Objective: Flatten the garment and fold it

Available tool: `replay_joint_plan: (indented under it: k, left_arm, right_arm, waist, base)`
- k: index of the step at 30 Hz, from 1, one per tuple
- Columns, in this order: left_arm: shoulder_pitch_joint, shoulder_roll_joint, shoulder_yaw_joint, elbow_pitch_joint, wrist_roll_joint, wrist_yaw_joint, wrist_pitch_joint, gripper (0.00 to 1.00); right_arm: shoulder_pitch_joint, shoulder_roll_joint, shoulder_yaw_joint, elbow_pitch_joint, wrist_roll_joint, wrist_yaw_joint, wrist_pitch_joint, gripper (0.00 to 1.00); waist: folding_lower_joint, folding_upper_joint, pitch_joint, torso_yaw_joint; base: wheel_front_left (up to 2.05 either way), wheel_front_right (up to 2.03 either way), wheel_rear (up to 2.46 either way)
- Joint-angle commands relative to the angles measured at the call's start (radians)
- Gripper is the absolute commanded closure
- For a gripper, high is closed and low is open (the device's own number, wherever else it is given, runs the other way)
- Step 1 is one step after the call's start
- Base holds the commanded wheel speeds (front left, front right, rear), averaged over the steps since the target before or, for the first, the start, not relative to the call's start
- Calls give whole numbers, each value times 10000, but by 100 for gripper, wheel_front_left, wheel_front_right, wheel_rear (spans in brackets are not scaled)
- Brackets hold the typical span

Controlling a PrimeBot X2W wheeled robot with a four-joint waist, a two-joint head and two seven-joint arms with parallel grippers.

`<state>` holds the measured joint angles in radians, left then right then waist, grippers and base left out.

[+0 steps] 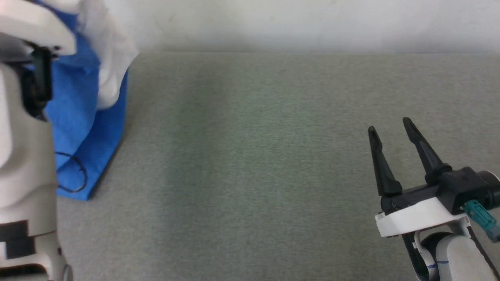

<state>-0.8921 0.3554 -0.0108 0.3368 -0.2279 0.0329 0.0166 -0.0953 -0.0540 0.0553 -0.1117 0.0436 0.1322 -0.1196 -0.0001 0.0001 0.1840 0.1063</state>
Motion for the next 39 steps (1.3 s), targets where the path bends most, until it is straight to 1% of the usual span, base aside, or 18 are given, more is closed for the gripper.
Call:
replay_joint_plan:
  k: [1,2,3,6,11,14,16,18,22,26,29,30,31,32,33,36,39]
  left_arm:
    - [-149,-93,-50,-72,51,-67,-82,100]
    - [-196,-412,-316,-538,36,-150,-349,100]
    - [-196,-412,-316,-538,36,-150,-349,100]
    - [-193,-958,-832,-1258,-5,-311,-541,100]
    - [-48,-2054,-1777,-2311,-345,-637,-524,100]
    - [310,-2470,-2367,-2794,-472,-741,-431,100]
    - [838,-2625,-2671,-3013,-559,-668,-360,100]
    - [1713,-2723,-2887,-3026,-687,-476,-295,100]
    - [3940,-2795,-3134,-2468,-909,-4,-388,100]
    - [5871,-2761,-3070,-1540,-940,393,-1383,100]
    - [6756,-2774,-3074,-594,-1107,392,-1925,100]
    - [6980,-2785,-3124,-258,-1169,354,-1969,94]
    - [7164,-2815,-3110,-8,-1330,311,-2038,75]
    - [7283,-2842,-3116,195,-1441,281,-2109,54]
    - [7337,-2870,-3113,301,-1513,280,-2230,0]
    - [7322,-2938,-3069,186,-1641,247,-2594,0]
    - [7223,-2974,-2977,-440,-1542,163,-2756,0]
  right_arm:
    - [71,26,-19,-2,-55,-15,-67,0]
    - [110,31,-132,8,36,-15,-84,0]
    - [110,31,-132,8,36,-15,-84,0]
    - [156,34,-253,16,171,-15,-110,0]
    - [293,35,-537,4,280,-15,-100,0]
    - [421,36,-670,-17,307,-15,-68,0]
    - [500,36,-722,-59,323,-15,-60,0]
    - [572,36,-766,-87,368,-15,-63,0]
    - [678,36,-813,-93,450,-15,-80,0]
    - [730,37,-791,-56,478,-15,-103,0]
    - [769,37,-765,0,432,-15,-72,0]
    - [785,37,-716,25,407,-15,-49,0]
    - [790,37,-649,36,384,-15,-23,0]
    - [795,37,-607,38,379,-15,-8,0]
    - [807,37,-608,37,371,-15,3,0]
    - [894,37,-621,28,308,-15,45,0]
    - [1028,37,-584,-8,269,-15,113,0]
  waist:
    - [1,-1,-397,-659]
    - [1,-1,-462,-1017]
    - [1,-1,-462,-1017]
    - [1,-1,-517,-1571]
    - [1,-1,-526,-2309]
    - [1,-1,-534,-2624]
    - [1,-1,-500,-2785]
    - [1,-1,-464,-2907]
    - [1,-1,-338,-3051]
    - [1,-1,-274,-3076]
    - [1,-1,-330,-2933]
    - [1,-1,-381,-2900]
    - [1,-1,-406,-2879]
    - [1,-1,-440,-2838]
    - [1,-1,-483,-2775]
    - [1,-1,-679,-2569]
    - [1,-1,-849,-2394]
  base:
    - [0,0,0]
    - [0,0,0]
    - [0,0,0]
    - [0,0,0]
    - [0,0,0]
    - [0,0,0]
    - [0,0,0]
    - [0,0,0]
    - [0,0,0]
    - [0,0,0]
    - [0,0,0]
    - [0,0,0]
    - [0,0,0]
    - [0,0,0]
    - [0,0,0]
    - [0,0,0]
    - [0,0,0]
